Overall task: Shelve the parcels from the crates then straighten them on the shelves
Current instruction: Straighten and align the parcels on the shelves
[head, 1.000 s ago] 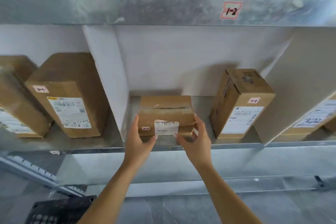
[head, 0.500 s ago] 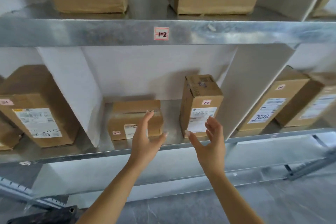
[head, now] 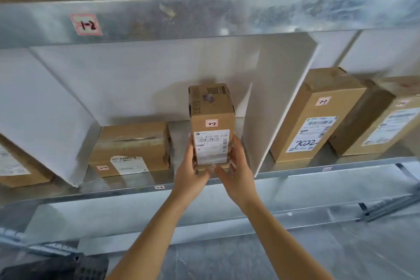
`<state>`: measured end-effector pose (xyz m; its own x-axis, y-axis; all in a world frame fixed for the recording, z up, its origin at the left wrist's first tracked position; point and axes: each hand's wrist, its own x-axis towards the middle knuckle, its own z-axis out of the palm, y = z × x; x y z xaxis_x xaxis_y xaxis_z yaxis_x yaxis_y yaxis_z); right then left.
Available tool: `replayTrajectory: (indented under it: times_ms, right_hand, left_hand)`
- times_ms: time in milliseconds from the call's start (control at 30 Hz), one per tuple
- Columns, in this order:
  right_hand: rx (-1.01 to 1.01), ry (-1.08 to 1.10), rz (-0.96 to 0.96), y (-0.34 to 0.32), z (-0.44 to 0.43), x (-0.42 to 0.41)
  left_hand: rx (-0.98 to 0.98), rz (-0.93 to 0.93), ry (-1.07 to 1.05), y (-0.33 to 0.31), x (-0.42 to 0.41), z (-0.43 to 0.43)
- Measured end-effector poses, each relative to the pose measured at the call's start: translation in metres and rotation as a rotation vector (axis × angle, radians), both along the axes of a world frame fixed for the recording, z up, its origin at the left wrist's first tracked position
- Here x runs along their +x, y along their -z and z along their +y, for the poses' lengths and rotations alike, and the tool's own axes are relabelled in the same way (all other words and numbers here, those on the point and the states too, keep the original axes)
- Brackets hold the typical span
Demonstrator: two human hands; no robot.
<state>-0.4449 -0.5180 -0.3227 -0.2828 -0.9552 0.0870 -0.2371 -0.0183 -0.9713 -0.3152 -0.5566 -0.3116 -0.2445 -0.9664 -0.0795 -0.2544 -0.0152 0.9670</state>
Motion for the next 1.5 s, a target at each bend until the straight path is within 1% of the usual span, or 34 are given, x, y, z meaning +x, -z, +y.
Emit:
replayTrajectory:
  times_ms: [167, 300, 467, 533, 633, 700, 833, 1000, 1100, 1133, 1333, 1400, 1500]
  right_hand:
    - [0.003, -0.005, 0.001, -0.008, -0.002, 0.004]
    - [-0.017, 0.008, 0.021, -0.029, 0.012, 0.005]
    - [-0.099, 0.046, 0.015, -0.063, 0.062, -0.001]
    - [-0.112, 0.05, 0.024, -0.078, 0.088, -0.007]
    - [-0.128, 0.113, 0.037, -0.093, 0.12, -0.029]
    - [-0.108, 0.185, 0.05, -0.096, 0.135, -0.052]
    - [-0.068, 0.281, 0.055, -0.095, 0.14, -0.109]
    - [-0.061, 0.24, 0.023, -0.088, 0.113, -0.179]
    - [-0.019, 0.181, 0.005, -0.079, 0.09, -0.218]
    - [-0.009, 0.164, 0.017, -0.075, 0.081, -0.228]
    - [0.059, 0.068, 0.045, -0.051, 0.043, -0.25]
    - [0.064, 0.026, 0.035, -0.046, 0.036, -0.245]
    - [0.052, 0.012, 0.037, -0.042, 0.027, -0.24]
  left_hand:
    - [-0.019, 0.014, 0.004, -0.004, -0.001, -0.003]
    - [-0.062, 0.013, 0.004, -0.018, 0.004, 0.006]
    - [-0.125, -0.01, -0.036, -0.041, 0.027, 0.046]
    - [-0.16, -0.033, -0.016, -0.052, 0.031, 0.066]
    - [-0.216, -0.113, 0.083, -0.065, 0.025, 0.082]
    - [-0.221, -0.137, 0.135, -0.073, 0.011, 0.088]
    - [-0.236, -0.082, 0.174, -0.09, -0.046, 0.099]
    - [-0.165, -0.012, 0.175, -0.091, -0.144, 0.105]
    - [-0.049, -0.008, 0.114, -0.083, -0.192, 0.1]
    - [-0.039, -0.011, 0.084, -0.079, -0.203, 0.095]
    - [-0.054, -0.001, -0.137, -0.056, -0.231, 0.059]
    - [-0.081, 0.017, -0.149, -0.049, -0.234, 0.052]
    - [-0.062, 0.029, -0.158, -0.044, -0.238, 0.047]
